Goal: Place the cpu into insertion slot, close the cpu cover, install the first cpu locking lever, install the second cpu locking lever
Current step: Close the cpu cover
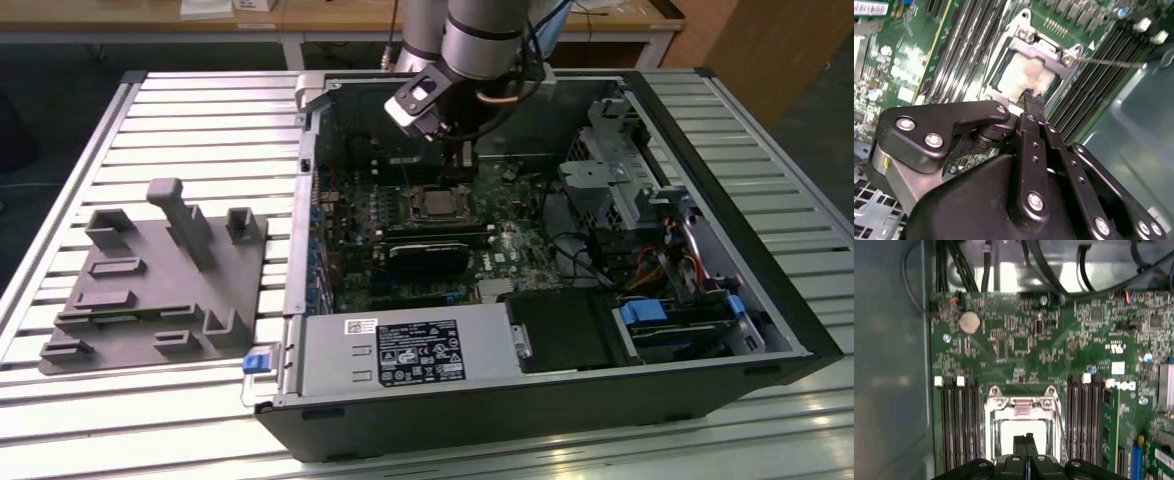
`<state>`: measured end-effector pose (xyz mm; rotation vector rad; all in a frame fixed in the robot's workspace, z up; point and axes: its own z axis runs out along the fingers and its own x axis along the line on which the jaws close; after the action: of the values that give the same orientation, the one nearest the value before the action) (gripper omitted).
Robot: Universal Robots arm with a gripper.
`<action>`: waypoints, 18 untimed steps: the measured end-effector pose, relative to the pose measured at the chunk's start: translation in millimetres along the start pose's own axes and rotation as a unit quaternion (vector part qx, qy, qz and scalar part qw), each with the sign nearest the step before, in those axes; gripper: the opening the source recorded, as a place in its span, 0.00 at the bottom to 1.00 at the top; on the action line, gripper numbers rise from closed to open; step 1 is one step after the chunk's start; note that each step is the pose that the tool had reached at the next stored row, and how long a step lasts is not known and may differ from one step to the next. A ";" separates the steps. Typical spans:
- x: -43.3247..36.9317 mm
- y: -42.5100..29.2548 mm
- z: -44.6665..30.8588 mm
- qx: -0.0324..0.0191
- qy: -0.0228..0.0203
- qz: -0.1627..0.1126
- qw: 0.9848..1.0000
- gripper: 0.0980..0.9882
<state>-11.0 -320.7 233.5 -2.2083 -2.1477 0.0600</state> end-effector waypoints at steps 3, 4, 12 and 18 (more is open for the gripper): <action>-0.2 -6.7 3.5 -0.003 0.000 0.000 1.000 0.01; -0.3 -8.3 4.8 -0.004 0.000 0.000 1.000 0.01; -0.7 -18.4 13.5 -0.018 0.000 0.000 1.000 0.01; -0.8 -20.2 17.0 -0.022 0.000 -0.002 1.000 0.01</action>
<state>-32.4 -320.7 217.9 -2.2262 -2.1751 0.0107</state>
